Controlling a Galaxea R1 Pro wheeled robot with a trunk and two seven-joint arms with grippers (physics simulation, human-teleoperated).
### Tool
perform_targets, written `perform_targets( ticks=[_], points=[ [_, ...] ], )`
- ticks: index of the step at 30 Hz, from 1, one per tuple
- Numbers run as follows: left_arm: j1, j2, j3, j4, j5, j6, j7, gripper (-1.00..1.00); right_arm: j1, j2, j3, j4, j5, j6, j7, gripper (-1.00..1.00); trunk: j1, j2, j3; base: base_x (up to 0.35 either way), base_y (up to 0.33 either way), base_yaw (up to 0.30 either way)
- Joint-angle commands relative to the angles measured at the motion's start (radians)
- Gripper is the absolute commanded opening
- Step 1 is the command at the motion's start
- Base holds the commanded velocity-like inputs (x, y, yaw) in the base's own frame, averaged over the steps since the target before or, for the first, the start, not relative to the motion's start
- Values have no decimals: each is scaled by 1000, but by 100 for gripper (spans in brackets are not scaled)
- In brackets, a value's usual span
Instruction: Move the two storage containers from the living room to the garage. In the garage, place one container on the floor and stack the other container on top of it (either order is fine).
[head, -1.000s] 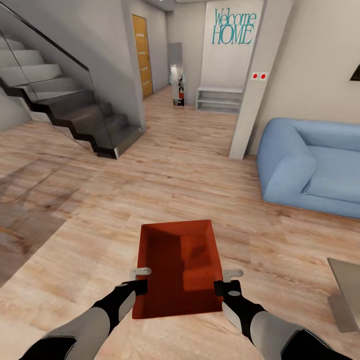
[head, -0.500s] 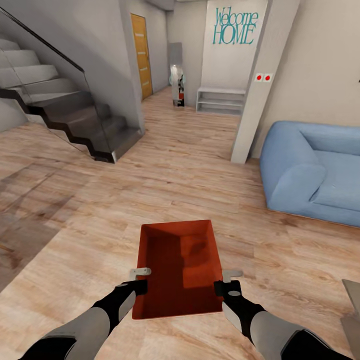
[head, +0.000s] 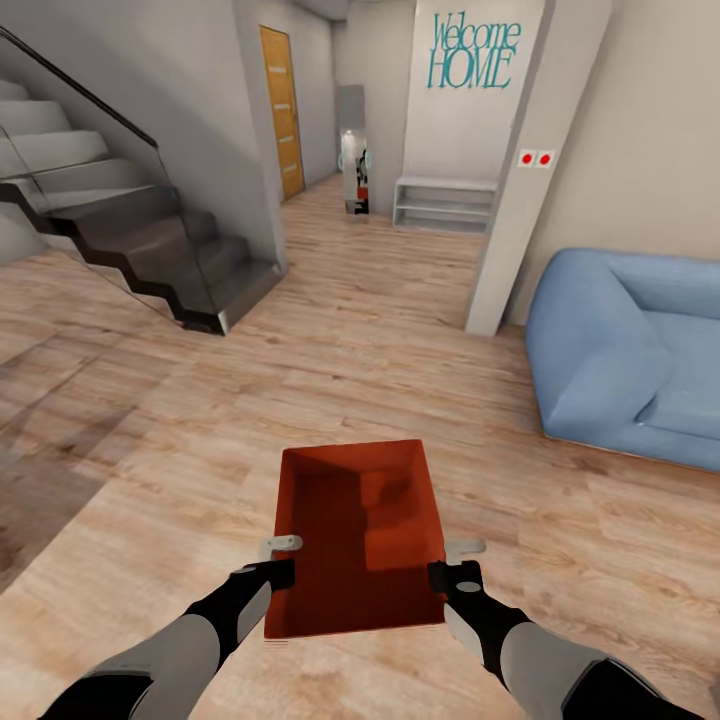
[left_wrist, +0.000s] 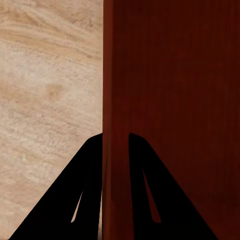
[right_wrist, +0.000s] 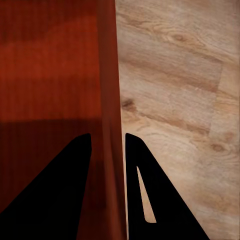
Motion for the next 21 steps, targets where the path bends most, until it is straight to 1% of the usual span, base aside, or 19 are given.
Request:
perform_targets(
  ticks=[1,21],
  points=[
    [1,10,-26,-1,-6,7,11,-100,-2,-1,-43,1,-3,-8,-7,-100,1,0,-1,323,0,0],
    [1,10,-26,-1,-6,7,11,-100,-2,-1,-43,1,-3,-10,-7,-100,1,0,-1,323,0,0]
  ],
)
